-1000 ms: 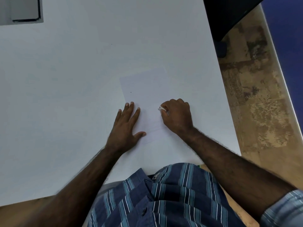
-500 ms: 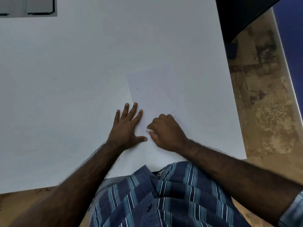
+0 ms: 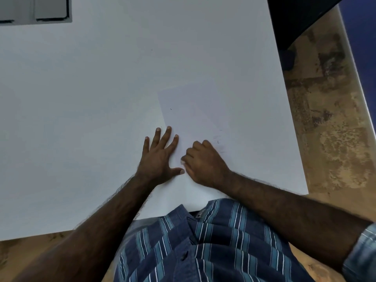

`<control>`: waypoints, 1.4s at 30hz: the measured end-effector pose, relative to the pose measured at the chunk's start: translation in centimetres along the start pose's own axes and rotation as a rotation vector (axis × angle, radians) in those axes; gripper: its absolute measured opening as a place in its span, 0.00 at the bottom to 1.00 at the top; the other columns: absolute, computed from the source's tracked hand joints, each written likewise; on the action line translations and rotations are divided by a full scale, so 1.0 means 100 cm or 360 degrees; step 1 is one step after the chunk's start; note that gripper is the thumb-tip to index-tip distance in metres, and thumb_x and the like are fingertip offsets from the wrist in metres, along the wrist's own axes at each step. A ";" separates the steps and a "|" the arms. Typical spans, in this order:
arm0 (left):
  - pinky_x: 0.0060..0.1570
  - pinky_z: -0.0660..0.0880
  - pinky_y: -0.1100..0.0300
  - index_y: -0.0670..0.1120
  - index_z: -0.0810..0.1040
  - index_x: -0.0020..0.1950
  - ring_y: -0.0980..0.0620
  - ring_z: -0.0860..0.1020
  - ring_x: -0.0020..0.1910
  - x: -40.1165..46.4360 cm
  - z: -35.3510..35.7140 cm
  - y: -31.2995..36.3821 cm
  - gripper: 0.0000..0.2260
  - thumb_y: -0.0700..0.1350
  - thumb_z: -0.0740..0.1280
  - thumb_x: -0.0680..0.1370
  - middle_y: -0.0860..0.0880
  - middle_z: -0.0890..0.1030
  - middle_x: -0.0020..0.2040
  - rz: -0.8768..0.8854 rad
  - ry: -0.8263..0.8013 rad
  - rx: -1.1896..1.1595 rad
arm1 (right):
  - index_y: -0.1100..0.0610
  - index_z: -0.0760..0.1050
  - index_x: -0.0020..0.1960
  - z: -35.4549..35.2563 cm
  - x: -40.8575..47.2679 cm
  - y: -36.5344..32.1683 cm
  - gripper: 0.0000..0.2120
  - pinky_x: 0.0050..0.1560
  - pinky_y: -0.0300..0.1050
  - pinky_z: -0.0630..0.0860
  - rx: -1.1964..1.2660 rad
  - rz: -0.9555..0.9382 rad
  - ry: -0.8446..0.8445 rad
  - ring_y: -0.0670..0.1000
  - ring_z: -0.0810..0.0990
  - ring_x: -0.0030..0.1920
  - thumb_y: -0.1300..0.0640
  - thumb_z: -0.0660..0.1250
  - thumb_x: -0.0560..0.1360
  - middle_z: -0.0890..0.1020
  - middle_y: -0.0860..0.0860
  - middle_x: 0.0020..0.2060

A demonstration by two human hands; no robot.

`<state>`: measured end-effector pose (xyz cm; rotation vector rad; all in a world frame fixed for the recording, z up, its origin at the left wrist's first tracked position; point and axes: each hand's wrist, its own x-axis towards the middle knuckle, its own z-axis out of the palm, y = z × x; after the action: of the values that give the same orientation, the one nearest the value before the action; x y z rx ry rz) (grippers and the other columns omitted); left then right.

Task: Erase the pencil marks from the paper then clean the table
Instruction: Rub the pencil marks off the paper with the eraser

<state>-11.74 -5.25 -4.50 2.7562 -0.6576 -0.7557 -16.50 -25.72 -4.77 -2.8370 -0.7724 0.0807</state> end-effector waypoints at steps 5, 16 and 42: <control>0.80 0.39 0.38 0.55 0.44 0.85 0.47 0.32 0.82 0.001 -0.001 0.001 0.52 0.71 0.69 0.71 0.52 0.34 0.83 -0.0016 -0.0024 0.0007 | 0.55 0.85 0.50 -0.006 0.012 0.020 0.14 0.48 0.53 0.67 0.0039 0.0537 0.0182 0.56 0.78 0.45 0.52 0.61 0.81 0.84 0.52 0.42; 0.80 0.39 0.38 0.55 0.43 0.85 0.46 0.31 0.81 0.000 0.000 0.001 0.51 0.71 0.68 0.72 0.52 0.33 0.83 0.0001 -0.0037 0.0018 | 0.55 0.85 0.50 -0.007 0.013 0.019 0.09 0.48 0.53 0.70 0.0071 0.0627 0.0182 0.57 0.79 0.45 0.52 0.67 0.79 0.84 0.51 0.42; 0.79 0.37 0.38 0.55 0.43 0.85 0.47 0.30 0.81 -0.001 0.001 -0.001 0.51 0.71 0.68 0.73 0.53 0.32 0.83 0.0001 -0.0055 -0.0025 | 0.54 0.85 0.50 -0.007 0.003 -0.009 0.09 0.48 0.54 0.70 0.0224 0.0652 0.0188 0.58 0.78 0.47 0.54 0.66 0.80 0.83 0.51 0.43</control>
<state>-11.78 -5.13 -4.57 2.7344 -0.6561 -0.8064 -16.66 -24.91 -3.86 -2.7877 -0.1472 0.0252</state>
